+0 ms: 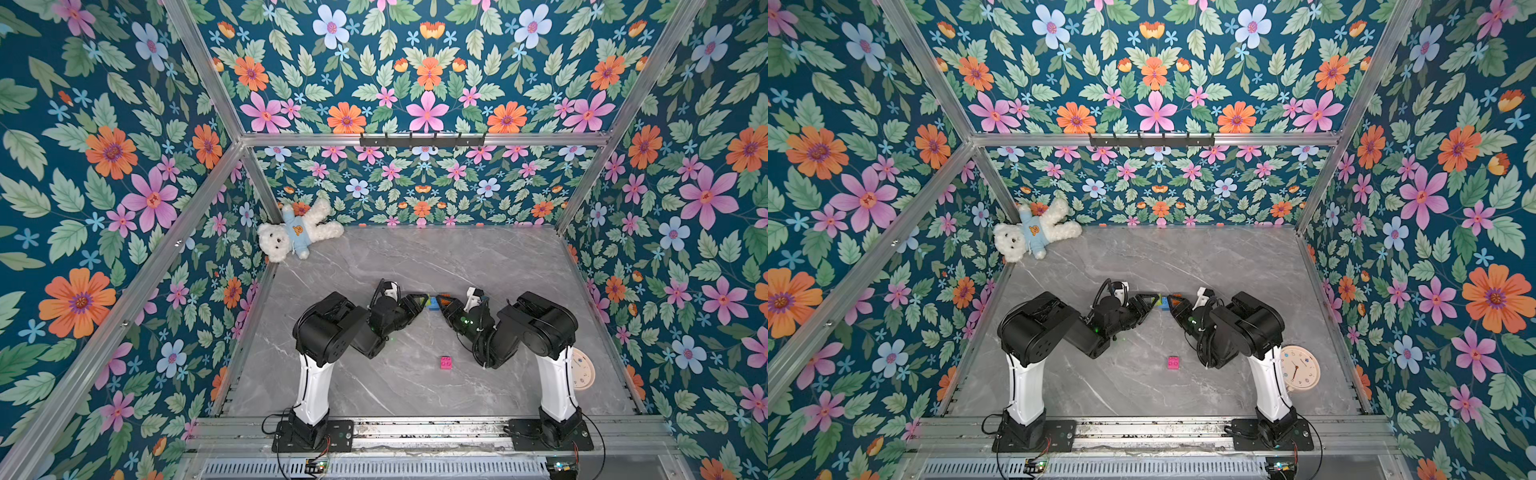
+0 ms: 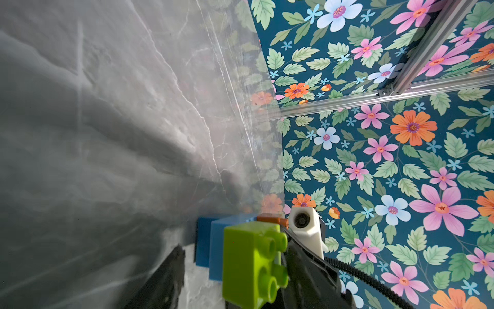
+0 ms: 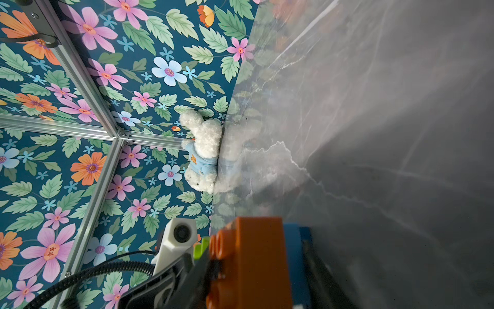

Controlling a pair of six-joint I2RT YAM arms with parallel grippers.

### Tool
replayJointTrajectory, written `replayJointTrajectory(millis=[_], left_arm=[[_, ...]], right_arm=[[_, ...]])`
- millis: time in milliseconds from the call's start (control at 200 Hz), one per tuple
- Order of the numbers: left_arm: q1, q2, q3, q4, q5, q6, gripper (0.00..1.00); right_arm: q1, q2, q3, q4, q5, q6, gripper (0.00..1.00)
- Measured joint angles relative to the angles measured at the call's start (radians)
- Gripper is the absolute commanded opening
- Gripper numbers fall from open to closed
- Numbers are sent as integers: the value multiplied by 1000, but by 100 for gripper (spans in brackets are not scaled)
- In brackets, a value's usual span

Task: Assemble the letter v with lego
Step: Assemble the lego brick with the lego brick.

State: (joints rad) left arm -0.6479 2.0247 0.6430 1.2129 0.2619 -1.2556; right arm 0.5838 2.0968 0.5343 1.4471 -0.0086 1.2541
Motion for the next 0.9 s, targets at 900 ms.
replayJointTrajectory(millis=[900], left_arm=[[-31, -19, 44, -99, -39, 32, 42]], right_arm=[[0, 2, 6, -2, 6, -5, 15]])
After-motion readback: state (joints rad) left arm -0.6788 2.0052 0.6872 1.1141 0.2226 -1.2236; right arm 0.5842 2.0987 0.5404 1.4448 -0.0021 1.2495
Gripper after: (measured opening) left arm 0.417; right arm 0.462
